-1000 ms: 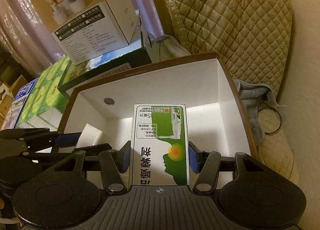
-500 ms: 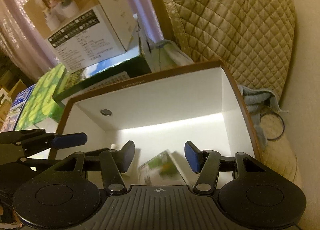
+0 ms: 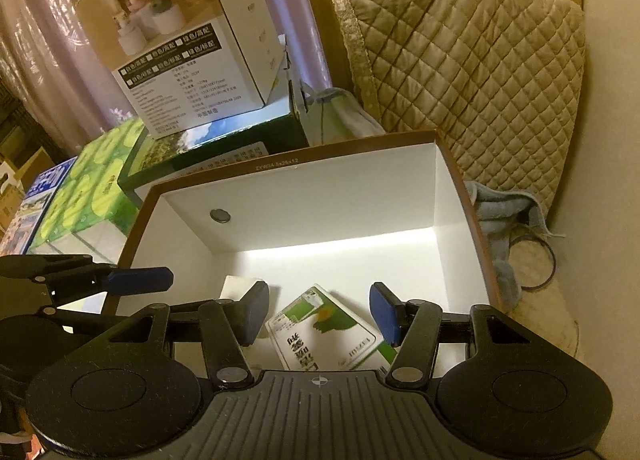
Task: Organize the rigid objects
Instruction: 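Lower the box and charger into the brown box and open both grippers, then withdraw both grippers from the brown box back over the mat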
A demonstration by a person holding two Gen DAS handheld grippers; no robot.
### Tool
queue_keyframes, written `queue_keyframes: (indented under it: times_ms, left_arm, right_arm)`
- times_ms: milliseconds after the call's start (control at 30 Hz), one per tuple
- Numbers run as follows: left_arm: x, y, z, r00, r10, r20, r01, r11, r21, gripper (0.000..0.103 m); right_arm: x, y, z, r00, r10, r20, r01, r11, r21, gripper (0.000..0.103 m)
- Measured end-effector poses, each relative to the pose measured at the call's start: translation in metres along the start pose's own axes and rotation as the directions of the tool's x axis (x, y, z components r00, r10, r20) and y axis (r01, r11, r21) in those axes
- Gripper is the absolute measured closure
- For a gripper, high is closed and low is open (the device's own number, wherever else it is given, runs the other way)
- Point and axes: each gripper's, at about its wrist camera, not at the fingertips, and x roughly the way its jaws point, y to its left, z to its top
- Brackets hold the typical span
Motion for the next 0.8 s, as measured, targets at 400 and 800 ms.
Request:
queue_keyframes:
  times_ms: [400,800]
  left_arm:
    - [-0.041,-0.002,-0.017,0.999,-0.032,0.038,0.034,0.998,-0.044,0.056]
    - [-0.104,-0.006,-0.050,0.996,-0.038,0.075,0.047,0.992,-0.117,0.055]
  right_arm:
    - [-0.043,0.000,-0.019,0.999,0.004,0.048,-0.005,1.000,0.025,0.049]
    - [-0.103,0.007,-0.055,0.995,0.001,0.103,-0.006,0.999,0.041,0.034]
